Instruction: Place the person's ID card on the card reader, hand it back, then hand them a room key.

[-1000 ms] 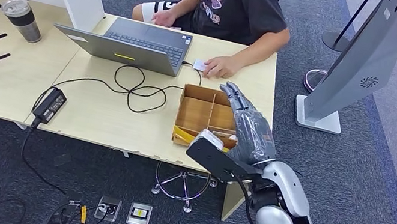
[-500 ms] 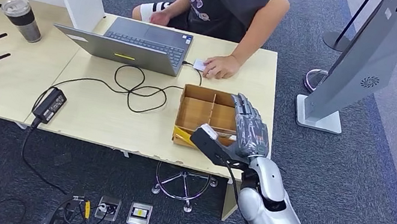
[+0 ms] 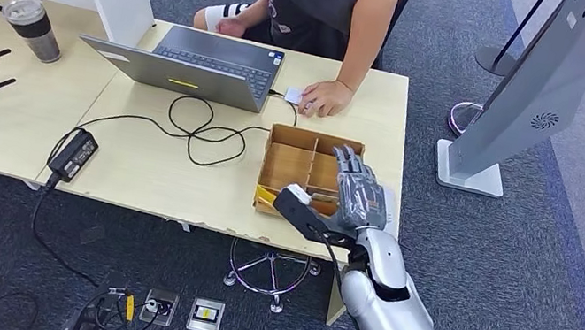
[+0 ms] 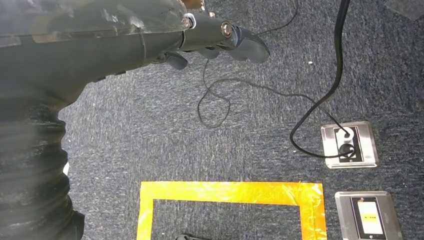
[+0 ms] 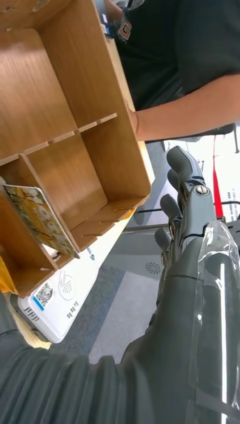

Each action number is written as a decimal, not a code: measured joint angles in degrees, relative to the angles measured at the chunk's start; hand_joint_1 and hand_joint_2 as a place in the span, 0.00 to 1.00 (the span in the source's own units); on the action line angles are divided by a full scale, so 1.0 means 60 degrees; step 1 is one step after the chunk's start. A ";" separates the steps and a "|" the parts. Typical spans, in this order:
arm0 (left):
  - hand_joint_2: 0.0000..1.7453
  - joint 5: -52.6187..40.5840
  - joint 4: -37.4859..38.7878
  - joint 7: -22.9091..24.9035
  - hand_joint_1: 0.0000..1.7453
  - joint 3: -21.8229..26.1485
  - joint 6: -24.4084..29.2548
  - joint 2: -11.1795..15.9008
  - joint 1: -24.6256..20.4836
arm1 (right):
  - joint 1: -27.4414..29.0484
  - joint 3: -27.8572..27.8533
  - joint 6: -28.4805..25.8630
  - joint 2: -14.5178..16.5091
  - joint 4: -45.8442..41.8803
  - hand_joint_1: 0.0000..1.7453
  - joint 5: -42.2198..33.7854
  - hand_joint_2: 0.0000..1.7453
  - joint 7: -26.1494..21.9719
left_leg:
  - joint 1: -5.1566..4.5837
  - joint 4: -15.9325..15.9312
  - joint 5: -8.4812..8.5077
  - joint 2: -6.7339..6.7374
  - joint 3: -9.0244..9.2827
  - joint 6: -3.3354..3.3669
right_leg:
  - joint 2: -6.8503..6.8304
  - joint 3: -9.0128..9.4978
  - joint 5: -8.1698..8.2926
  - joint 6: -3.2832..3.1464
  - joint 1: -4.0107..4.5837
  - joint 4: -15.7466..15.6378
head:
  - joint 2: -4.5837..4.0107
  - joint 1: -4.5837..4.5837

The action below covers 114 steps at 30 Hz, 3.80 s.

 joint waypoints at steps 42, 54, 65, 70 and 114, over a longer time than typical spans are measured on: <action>1.00 -0.0024 0.0000 0.0001 0.00 0.0000 0.0024 -0.0004 0.0002 | -0.0306 0.0022 -0.0097 0.0178 0.0807 0.26 0.0041 1.00 -0.0168 | 0.0000 0.0000 0.0000 0.0001 0.0000 0.0000 | 0.0002 0.0000 0.0000 0.0000 0.0000 0.0000 | 0.0000 0.0001; 1.00 -0.0047 0.0000 0.0001 0.00 0.0000 0.0024 -0.0007 0.0005 | -0.0306 0.0025 0.0030 0.0228 0.0940 0.54 0.0110 1.00 -0.0122 | 0.0000 0.0000 0.0000 0.0001 0.0000 0.0000 | 0.0001 -0.0001 0.0000 0.0000 0.0000 0.0000 | 0.0000 0.0000; 1.00 -0.0056 0.0000 0.0001 0.00 0.0000 0.0024 -0.0007 0.0007 | -0.0307 0.0025 0.0037 0.0228 0.0950 0.58 0.0219 1.00 -0.0060 | 0.0000 0.0000 0.0000 0.0001 0.0000 0.0000 | 0.0001 -0.0001 0.0000 0.0000 0.0000 0.0000 | 0.0000 -0.0001; 1.00 -0.0074 0.0000 0.0002 0.00 0.0000 0.0024 -0.0007 0.0008 | -0.0305 0.0025 0.0094 0.0228 0.0970 0.59 0.0280 1.00 0.0006 | 0.0000 0.0000 0.0000 0.0001 0.0000 0.0000 | 0.0001 -0.0001 0.0000 0.0000 0.0000 0.0000 | 0.0000 -0.0001; 1.00 -0.0078 0.0004 0.0000 0.00 -0.0004 0.0082 -0.0029 0.0107 | -0.0710 -0.0313 0.0601 -0.0130 -0.0673 1.00 0.0386 1.00 0.0114 | 0.0000 0.0002 0.0001 0.0004 0.0006 -0.0001 | 0.0006 0.0000 0.0001 0.0000 0.0000 0.0001 | 0.0000 -0.0001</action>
